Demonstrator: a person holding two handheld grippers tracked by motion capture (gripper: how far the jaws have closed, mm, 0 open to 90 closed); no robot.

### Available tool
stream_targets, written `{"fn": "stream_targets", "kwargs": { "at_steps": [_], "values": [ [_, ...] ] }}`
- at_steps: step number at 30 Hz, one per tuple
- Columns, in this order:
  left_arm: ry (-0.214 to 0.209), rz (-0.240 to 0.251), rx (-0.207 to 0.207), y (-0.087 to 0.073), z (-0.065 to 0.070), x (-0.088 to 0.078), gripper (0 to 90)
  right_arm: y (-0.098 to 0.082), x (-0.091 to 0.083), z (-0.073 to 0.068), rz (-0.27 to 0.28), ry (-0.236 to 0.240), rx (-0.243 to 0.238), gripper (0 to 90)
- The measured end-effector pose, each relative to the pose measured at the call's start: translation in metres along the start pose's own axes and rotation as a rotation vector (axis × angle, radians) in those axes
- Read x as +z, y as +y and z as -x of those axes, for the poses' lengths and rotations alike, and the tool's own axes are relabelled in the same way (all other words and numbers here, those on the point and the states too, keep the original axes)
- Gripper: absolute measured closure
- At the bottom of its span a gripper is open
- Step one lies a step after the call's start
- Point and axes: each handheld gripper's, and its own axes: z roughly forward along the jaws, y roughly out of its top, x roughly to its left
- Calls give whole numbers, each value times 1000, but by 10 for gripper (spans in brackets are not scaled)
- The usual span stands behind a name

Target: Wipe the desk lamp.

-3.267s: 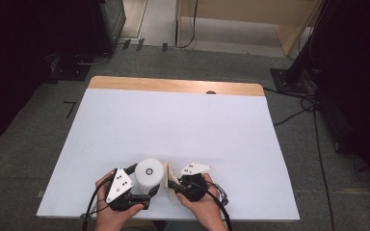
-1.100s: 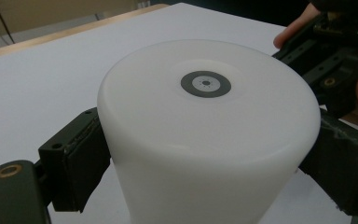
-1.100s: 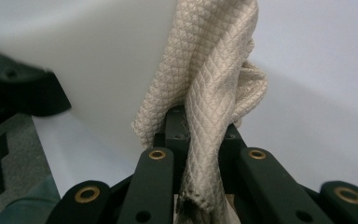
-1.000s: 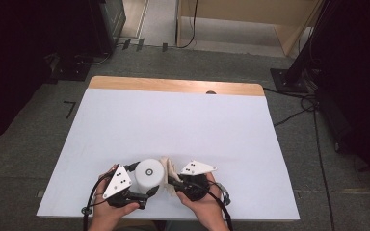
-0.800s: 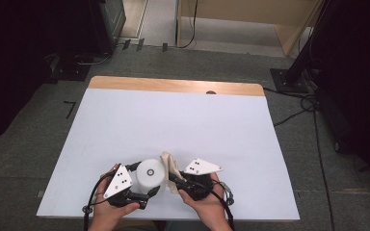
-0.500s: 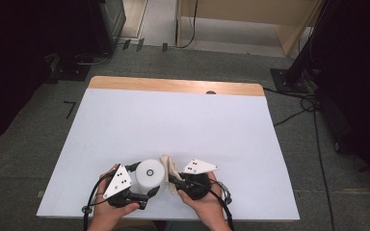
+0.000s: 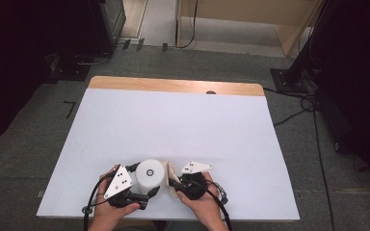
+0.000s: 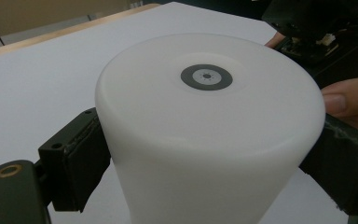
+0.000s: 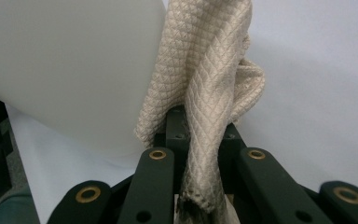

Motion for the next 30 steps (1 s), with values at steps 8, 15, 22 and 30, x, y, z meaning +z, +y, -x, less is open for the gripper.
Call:
{"fn": "stream_targets", "kwargs": {
  "at_steps": [8,15,22,30],
  "values": [
    [4,-1,-1,0,0,0,83,17,-23,-11,81,11,-37,811],
    [3,-3,1,0,0,0,82,28,-43,-22,151,18,-64,811],
    [4,-3,1,0,0,0,82,25,-38,-20,133,13,-60,811],
    [3,-4,2,-1,0,0,83,10,-15,-7,50,10,-18,811]
  ]
}}
